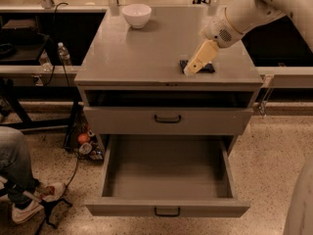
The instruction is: Place rxbar blueberry into middle drawer
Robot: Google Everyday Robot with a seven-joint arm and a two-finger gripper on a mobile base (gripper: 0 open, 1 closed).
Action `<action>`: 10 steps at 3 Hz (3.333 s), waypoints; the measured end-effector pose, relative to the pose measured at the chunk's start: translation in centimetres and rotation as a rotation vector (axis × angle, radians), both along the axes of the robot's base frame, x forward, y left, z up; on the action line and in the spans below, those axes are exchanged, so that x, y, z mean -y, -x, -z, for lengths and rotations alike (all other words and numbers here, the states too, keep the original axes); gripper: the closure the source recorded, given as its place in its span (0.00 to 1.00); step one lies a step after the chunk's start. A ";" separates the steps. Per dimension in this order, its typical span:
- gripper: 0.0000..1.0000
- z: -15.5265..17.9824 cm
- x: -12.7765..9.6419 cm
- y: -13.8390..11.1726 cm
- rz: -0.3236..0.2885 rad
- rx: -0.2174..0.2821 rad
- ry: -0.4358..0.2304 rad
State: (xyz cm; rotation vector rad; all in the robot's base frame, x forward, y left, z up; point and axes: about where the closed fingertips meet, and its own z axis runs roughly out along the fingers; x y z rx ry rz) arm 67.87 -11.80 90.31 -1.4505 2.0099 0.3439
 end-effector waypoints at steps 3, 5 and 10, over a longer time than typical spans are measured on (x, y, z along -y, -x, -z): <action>0.00 5.4 6.4 -7.1 0.181 -0.003 -0.105; 0.00 7.7 6.1 -8.4 0.194 -0.039 -0.108; 1.00 7.9 6.2 -8.6 0.214 -0.040 -0.121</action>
Offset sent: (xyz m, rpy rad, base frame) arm 0.0768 -0.0839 -0.0443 0.1203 -0.0294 -0.2042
